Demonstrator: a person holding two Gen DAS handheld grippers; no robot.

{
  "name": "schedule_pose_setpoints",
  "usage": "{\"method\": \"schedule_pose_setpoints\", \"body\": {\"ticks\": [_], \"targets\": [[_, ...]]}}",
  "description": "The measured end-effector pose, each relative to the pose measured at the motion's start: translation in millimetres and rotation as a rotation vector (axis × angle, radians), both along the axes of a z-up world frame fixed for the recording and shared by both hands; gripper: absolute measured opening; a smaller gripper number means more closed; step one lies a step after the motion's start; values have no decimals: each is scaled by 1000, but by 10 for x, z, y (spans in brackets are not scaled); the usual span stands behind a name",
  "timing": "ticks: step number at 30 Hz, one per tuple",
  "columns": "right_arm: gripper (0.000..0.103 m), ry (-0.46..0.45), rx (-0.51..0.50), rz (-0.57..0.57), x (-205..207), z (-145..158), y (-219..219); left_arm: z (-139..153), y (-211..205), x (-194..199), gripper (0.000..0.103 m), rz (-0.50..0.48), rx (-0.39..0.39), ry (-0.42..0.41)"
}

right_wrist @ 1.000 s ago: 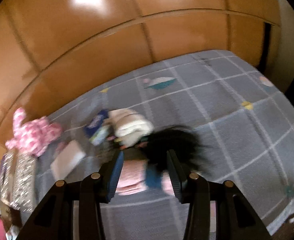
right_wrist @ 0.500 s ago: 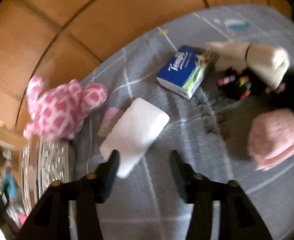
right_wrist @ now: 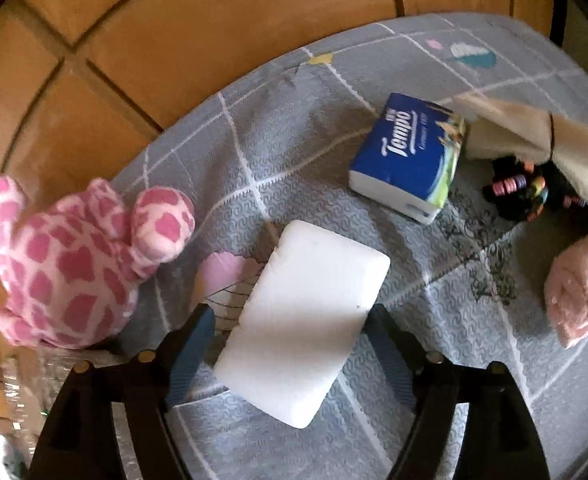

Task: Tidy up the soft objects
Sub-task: 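Carry the blue plush into the gold tray with the left tool while the right tool grasps the white pad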

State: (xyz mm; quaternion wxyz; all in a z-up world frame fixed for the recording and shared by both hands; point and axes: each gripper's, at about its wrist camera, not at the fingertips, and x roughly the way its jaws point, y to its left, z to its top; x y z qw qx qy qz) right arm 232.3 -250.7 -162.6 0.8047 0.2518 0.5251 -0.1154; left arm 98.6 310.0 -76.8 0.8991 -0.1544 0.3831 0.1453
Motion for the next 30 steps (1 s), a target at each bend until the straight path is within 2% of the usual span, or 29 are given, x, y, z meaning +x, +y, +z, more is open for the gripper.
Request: {"method": "schedule_pose_setpoints", "body": {"ticks": [2, 5, 8, 13, 15, 17, 21, 26, 30], "targets": [[80, 25, -70, 40, 66, -20, 126, -68, 53, 11, 59, -1, -9, 15], [76, 49, -166, 91, 104, -52, 274, -95, 92, 44, 68, 1, -9, 19], [75, 45, -199, 121, 134, -72, 343, -56, 135, 13, 75, 26, 0, -2], [75, 49, -177, 146, 135, -82, 297, 81, 57, -172, 79, 60, 35, -27], [76, 50, -164, 147, 124, -72, 273, 136, -14, -272, 88, 73, 51, -35], [75, 53, -175, 156, 140, -75, 297, 176, -122, -395, 91, 78, 57, -50], [72, 40, -197, 165, 130, -45, 299, 199, -336, -588, 91, 58, 45, -63], [67, -1, -158, 158, 59, -18, 253, 207, -594, -743, 91, 12, 20, -63], [66, -38, -140, 142, -60, 40, 162, 232, -787, -786, 91, -29, 45, -58]]}}
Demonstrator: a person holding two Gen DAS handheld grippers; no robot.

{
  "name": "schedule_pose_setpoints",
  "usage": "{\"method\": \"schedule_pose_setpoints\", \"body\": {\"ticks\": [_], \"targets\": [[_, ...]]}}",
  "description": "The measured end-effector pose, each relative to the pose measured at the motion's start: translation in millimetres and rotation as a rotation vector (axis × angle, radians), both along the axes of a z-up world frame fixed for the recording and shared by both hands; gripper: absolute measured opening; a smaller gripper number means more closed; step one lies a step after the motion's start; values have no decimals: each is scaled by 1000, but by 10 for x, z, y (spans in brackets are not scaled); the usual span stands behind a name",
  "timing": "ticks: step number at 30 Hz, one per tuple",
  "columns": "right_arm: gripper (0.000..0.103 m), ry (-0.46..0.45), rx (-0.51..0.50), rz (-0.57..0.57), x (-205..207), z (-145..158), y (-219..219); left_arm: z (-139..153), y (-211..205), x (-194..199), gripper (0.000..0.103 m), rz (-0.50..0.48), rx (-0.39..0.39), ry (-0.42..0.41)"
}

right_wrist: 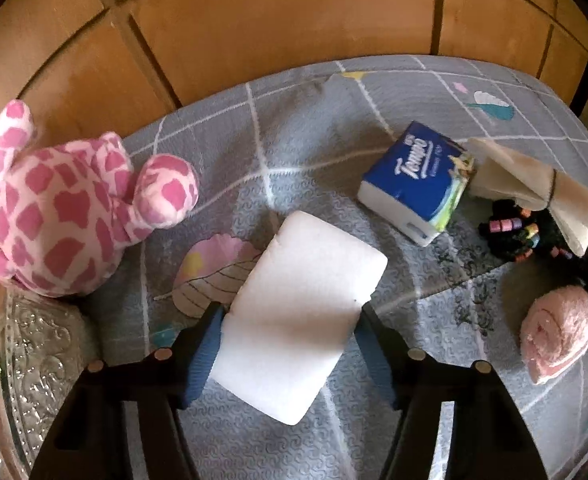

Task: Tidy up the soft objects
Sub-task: 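Carry the white pad to the gold tray and release it with the right tool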

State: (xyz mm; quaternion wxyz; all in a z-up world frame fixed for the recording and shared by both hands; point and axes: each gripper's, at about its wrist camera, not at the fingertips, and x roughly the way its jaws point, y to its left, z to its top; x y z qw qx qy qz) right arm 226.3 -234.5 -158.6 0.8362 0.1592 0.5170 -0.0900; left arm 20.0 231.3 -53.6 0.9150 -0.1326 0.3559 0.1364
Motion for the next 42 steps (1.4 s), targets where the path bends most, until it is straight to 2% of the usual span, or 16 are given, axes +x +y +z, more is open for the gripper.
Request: {"method": "schedule_pose_setpoints", "body": {"ticks": [3, 9, 14, 18, 24, 30, 36, 42], "targets": [[66, -39, 39, -5, -58, 72, -72, 7, -116, -26, 91, -26, 15, 6], [66, -89, 35, -19, -95, 273, -115, 38, -266, -80, 91, -64, 29, 1], [66, -157, 6, 3, -77, 640, -97, 17, -334, -116, 91, -85, 28, 8], [66, -230, -9, 69, 16, 1023, 92, -19, -331, -143, 91, -87, 11, 15], [66, -335, -30, 209, 146, 1544, 635, -41, -317, -192, 91, -87, 6, 19], [66, -380, -30, 372, 193, 1822, 1345, -26, -269, -240, 91, -75, 3, 15], [66, -401, 16, 589, 74, 1883, 2189, 7, -191, -319, 91, -58, 7, 6], [66, -355, 88, 889, -322, 1670, 3071, 72, -76, -406, 91, -23, 17, -18]]}}
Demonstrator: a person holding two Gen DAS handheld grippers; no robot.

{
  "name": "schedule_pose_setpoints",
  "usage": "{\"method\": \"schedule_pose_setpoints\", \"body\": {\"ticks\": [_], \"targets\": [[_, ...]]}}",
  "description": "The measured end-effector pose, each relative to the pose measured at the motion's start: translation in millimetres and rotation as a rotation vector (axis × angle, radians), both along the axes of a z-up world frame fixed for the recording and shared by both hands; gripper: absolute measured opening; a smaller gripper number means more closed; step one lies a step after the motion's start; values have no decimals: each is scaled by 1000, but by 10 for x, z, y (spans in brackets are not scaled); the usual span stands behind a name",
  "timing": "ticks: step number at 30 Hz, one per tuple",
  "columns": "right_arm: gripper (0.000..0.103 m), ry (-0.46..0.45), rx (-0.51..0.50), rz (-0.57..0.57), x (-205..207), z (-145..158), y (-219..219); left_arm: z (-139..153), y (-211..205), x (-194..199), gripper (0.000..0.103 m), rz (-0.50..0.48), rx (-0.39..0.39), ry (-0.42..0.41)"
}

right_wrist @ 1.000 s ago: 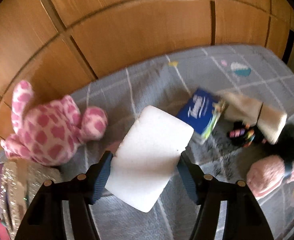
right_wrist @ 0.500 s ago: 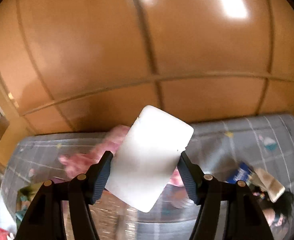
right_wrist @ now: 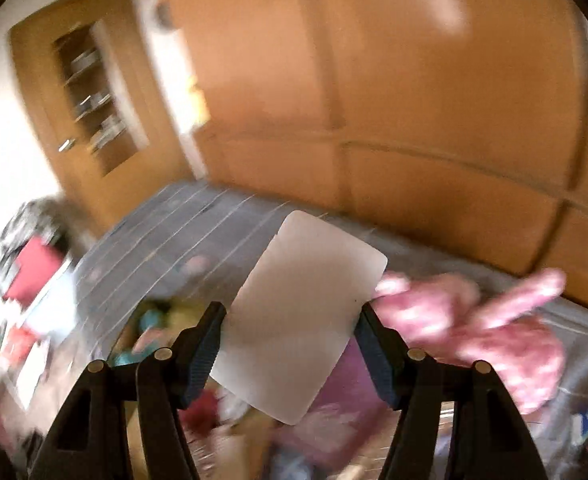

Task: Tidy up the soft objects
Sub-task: 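Carry the white pad to the gold tray and release it with the right tool, then move both tools back to the pile and reach the left tool to the Tempo pack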

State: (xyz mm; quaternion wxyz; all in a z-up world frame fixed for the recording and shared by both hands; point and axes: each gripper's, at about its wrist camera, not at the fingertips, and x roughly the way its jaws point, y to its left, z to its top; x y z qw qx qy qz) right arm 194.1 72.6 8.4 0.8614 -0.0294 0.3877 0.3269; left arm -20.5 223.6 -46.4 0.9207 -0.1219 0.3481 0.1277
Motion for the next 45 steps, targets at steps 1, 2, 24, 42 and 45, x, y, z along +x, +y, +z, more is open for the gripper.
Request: {"method": "schedule_pose_setpoints", "body": {"ticks": [1, 2, 24, 42, 45], "targets": [[66, 9, -8, 32, -65, -39, 91, 12, 24, -13, 91, 8, -1, -5], [66, 21, -16, 68, -135, -96, 189, 25, 53, -29, 91, 19, -3, -13], [88, 256, -19, 133, -242, -786, 1056, -3, 676, -92, 93, 195, -54, -23], [88, 46, -48, 35, -665, -537, -6, -12, 251, -4, 94, 78, -14, -3], [88, 10, -56, 13, -748, -490, -267, -10, 130, 12, 94, 47, -4, 1]]}}
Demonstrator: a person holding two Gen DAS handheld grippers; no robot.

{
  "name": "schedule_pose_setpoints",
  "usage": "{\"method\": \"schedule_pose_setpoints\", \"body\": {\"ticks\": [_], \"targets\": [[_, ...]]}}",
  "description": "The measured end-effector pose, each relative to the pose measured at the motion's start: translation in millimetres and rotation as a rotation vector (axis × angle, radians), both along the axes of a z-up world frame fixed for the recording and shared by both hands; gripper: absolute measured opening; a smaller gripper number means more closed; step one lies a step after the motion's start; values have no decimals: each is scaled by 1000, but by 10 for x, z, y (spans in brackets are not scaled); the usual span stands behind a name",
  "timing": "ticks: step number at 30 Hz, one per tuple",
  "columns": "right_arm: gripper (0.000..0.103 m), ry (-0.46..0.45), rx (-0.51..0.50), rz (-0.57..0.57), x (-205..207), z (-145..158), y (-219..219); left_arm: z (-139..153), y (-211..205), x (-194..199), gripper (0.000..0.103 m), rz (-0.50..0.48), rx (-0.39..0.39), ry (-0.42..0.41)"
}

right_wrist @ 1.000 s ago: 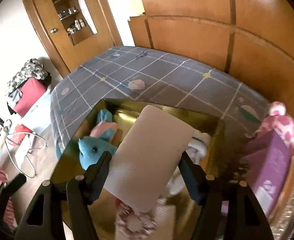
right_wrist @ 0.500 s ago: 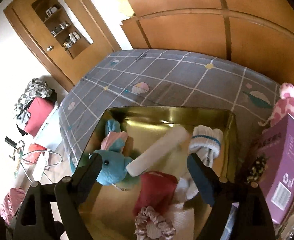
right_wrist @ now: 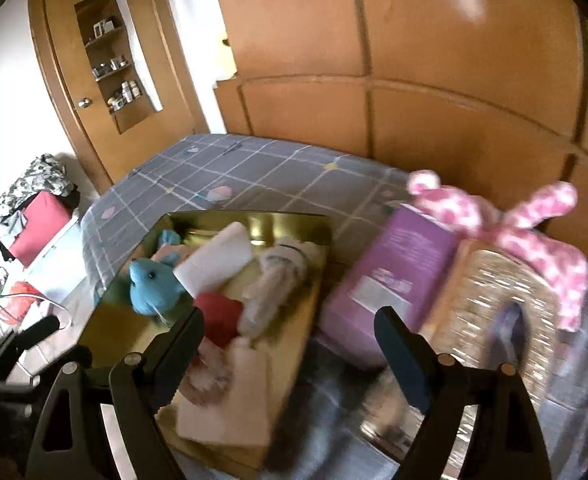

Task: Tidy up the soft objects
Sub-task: 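Move both tools back to the pile and reach the left tool to the Tempo pack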

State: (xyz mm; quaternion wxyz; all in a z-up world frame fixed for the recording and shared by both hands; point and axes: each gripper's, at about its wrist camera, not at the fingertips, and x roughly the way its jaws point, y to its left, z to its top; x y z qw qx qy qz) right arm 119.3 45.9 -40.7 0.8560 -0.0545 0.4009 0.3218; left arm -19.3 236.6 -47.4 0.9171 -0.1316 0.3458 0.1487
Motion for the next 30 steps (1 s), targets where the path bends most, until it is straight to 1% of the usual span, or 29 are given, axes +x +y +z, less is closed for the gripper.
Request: {"method": "schedule_pose_setpoints", "body": {"ticks": [6, 11, 14, 17, 22, 24, 28, 30], "targets": [[88, -45, -21, -57, -142, 44, -505, 31, -194, 5, 94, -53, 18, -3], [88, -58, -42, -120, -195, 31, -910, 61, -378, 28, 94, -104, 29, 0], [88, -65, -61, -178, -201, 8, -1195, 89, -506, 48, 94, -137, 46, -1], [88, -65, -66, -251, -182, 9, -1546, 135, -625, 71, 99, -167, 64, -8], [88, -73, -90, -396, -167, 47, -2224, 231, -872, 128, 99, -239, 94, -26], [88, -75, -102, -462, -163, 65, -2531, 267, -1002, 166, 102, -287, 100, -31], [88, -86, -128, -641, -179, 89, -3260, 322, -1257, 223, 103, -377, 100, -44], [89, -80, -129, -736, -198, 81, -3627, 336, -1427, 282, 103, -434, 112, -33]]}}
